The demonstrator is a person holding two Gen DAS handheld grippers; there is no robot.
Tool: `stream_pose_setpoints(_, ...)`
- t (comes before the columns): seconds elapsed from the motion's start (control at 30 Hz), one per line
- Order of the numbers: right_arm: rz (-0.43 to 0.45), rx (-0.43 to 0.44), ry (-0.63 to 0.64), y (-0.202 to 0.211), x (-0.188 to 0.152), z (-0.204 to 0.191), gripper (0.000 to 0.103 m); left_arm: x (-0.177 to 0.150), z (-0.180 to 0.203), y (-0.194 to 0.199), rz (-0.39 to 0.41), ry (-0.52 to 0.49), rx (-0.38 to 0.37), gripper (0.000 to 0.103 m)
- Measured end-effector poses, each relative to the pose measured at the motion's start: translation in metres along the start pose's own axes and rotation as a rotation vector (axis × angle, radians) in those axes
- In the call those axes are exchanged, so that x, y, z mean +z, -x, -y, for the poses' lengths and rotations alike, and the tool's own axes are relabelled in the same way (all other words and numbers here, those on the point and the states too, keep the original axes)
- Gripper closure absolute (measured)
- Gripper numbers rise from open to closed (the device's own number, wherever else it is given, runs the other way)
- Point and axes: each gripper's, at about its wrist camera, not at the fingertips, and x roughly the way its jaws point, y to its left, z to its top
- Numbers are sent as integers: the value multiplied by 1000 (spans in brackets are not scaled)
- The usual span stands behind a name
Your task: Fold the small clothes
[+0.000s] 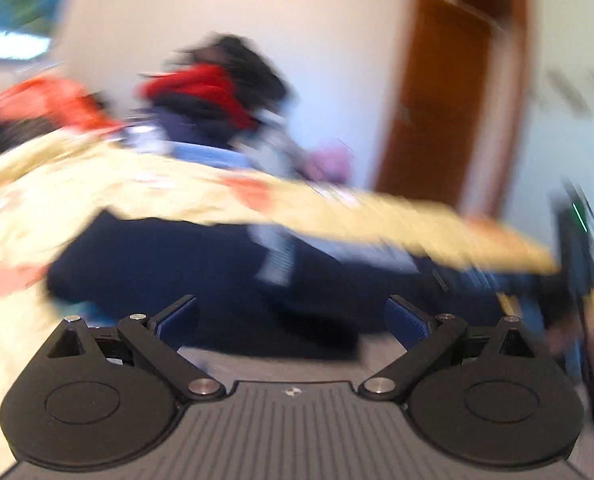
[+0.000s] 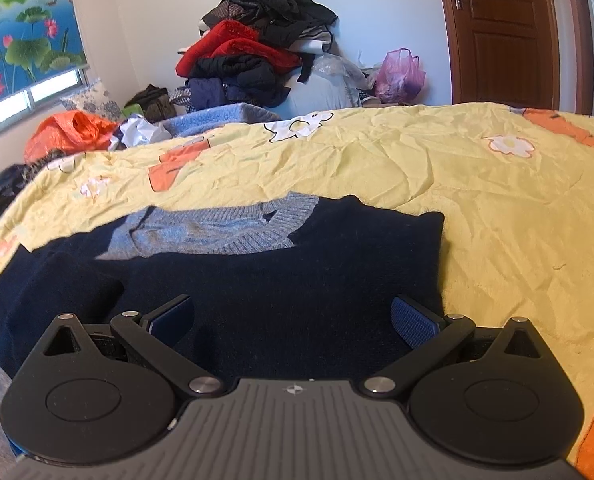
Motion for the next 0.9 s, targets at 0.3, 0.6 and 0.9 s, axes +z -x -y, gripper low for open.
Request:
stream_pose_setpoints(0.3, 99, 235, 549, 47, -8, -150, 14, -3, -106, 4, 4, 573, 33, 2)
stream_pose_setpoints(0.6, -27, 174, 446, 15, -10, -156, 34, 2, -91, -7, -12, 550, 47, 2)
stream_pose_setpoints(0.9, 44, 79, 520, 19, -24, -159, 30, 3, -86, -11, -17, 531, 54, 0)
